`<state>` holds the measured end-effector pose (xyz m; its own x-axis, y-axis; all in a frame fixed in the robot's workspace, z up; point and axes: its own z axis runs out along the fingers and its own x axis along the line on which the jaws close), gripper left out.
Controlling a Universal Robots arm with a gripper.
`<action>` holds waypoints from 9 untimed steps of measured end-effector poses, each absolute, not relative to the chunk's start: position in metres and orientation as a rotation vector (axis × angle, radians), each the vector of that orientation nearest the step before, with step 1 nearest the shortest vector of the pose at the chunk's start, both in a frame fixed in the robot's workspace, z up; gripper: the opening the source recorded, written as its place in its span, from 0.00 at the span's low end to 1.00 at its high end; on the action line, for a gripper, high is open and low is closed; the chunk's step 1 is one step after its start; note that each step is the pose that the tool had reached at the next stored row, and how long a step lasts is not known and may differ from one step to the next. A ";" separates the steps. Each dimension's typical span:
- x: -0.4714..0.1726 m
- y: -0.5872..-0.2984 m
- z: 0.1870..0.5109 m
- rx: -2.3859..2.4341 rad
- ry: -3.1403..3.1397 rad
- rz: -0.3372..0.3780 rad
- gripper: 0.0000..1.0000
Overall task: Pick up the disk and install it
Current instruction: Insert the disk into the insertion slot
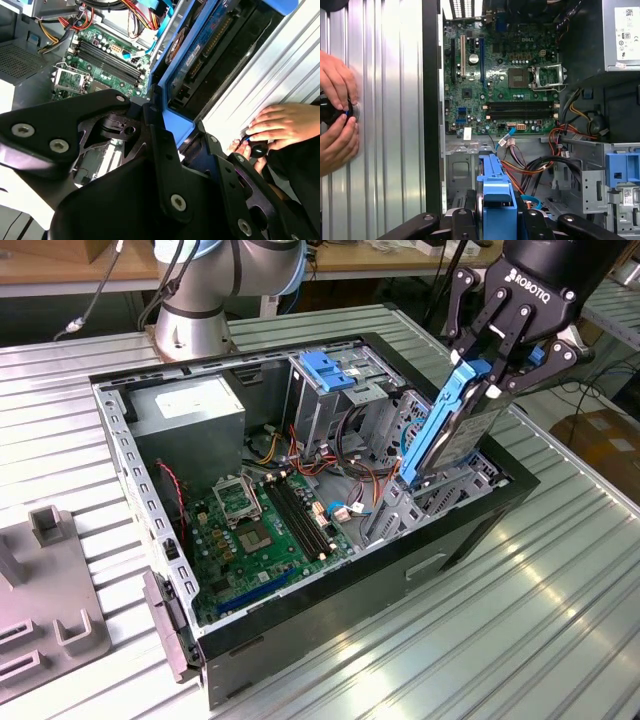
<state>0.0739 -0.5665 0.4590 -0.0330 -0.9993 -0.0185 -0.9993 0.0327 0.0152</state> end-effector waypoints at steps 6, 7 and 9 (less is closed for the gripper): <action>0.074 -0.567 0.455 -2.168 2.269 0.037 0.37; 0.074 -0.567 0.455 -2.168 2.269 0.037 0.37; 0.074 -0.567 0.454 -2.168 2.269 0.037 0.37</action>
<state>0.0739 -0.5666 0.4536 -0.0457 -0.9988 -0.0185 -0.9989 0.0454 0.0151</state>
